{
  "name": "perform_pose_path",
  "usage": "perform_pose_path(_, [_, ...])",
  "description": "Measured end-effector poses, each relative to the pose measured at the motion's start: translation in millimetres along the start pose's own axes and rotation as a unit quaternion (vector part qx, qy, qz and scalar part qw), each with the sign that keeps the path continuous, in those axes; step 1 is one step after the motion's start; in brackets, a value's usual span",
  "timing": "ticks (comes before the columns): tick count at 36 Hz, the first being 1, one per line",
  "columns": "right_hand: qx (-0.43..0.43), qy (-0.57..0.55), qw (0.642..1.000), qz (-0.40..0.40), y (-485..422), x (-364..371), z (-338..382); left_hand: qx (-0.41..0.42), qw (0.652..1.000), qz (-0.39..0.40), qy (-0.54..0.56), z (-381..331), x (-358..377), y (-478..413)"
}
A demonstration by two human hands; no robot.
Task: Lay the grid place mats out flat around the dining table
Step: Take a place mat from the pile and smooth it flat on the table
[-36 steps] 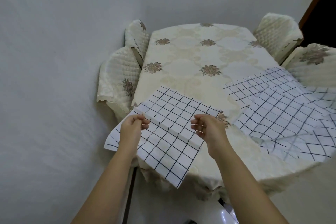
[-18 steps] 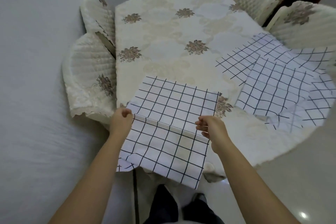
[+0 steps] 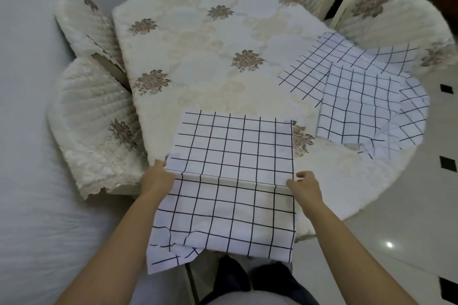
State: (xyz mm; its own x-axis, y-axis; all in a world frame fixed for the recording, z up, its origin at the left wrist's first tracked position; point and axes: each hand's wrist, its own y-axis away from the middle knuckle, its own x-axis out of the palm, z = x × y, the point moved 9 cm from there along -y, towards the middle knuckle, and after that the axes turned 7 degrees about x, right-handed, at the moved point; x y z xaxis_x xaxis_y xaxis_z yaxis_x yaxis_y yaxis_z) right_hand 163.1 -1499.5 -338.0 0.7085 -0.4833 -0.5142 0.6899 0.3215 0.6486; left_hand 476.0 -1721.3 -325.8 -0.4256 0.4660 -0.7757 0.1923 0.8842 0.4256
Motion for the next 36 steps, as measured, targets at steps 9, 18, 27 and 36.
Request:
perform_pose_path(9, [0.041,0.018,0.999,0.029,0,2,-12,0.005,0.996,0.007,0.09,6,0,-13])
perform_pose_path(18, [0.045,-0.078,0.996,0.011,0,0,-15,0.014,0.991,-0.024,0.131,9,-11,-14])
perform_pose_path(27, [0.085,-0.107,0.991,0.003,-2,-2,-26,0.017,0.989,-0.033,0.144,13,-13,-14])
perform_pose_path(36, [0.138,-0.164,0.976,0.026,-7,8,-34,-0.007,0.988,-0.038,0.148,21,-7,-12])
